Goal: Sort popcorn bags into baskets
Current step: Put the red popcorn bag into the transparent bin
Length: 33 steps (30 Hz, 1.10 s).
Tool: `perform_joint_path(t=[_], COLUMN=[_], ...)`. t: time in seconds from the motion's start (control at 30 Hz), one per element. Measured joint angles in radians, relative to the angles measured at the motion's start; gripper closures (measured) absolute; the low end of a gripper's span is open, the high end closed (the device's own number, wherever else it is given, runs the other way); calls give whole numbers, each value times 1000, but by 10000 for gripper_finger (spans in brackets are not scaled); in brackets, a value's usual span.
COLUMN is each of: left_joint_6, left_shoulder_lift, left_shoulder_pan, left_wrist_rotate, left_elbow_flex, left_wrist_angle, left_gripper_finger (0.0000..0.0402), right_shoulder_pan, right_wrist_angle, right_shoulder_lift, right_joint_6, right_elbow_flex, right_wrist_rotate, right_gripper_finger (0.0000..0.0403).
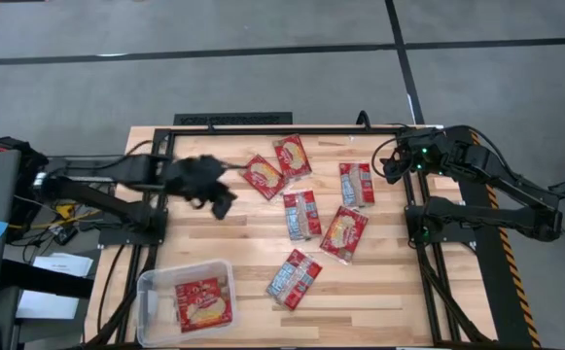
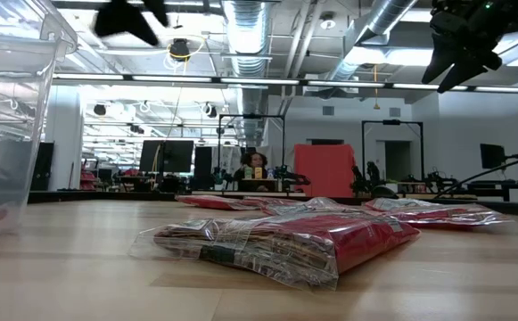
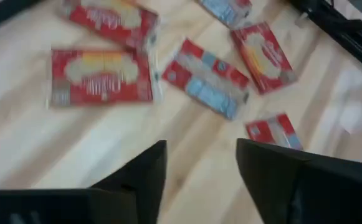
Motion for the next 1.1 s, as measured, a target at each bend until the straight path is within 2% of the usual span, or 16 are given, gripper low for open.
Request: perform_joint_path(t=[0.13,0.3,0.57,0.7,0.9,1.1], left_joint_6=[92,94,142,137,64,-17], left_shoulder_lift=[134,332,598,654,660,680], left_shoulder_pan=[106,201,281,303,340,378], left_wrist_rotate=[41,22,95,79,-31,-19], left_elbow_flex=[0,-1,-1,-1,-1,-1], left_wrist_angle=[75,80,260,267,263,315], left_gripper_finger=[158,109,95,95,95,95], right_shoulder_pan=[0,0,0,0,0,0], right_wrist_angle=[0,0,-1,0,1,2], right_shoulder_lift=[0,0,0,0,0,0], right_joint_6=[11,11,30,29,29,29], right_elbow_flex=[0,0,0,0,0,0], right_wrist_rotate=[-2,-2,-1,0,2,8], right_gripper_finger=[86,86,86,86,86,86])
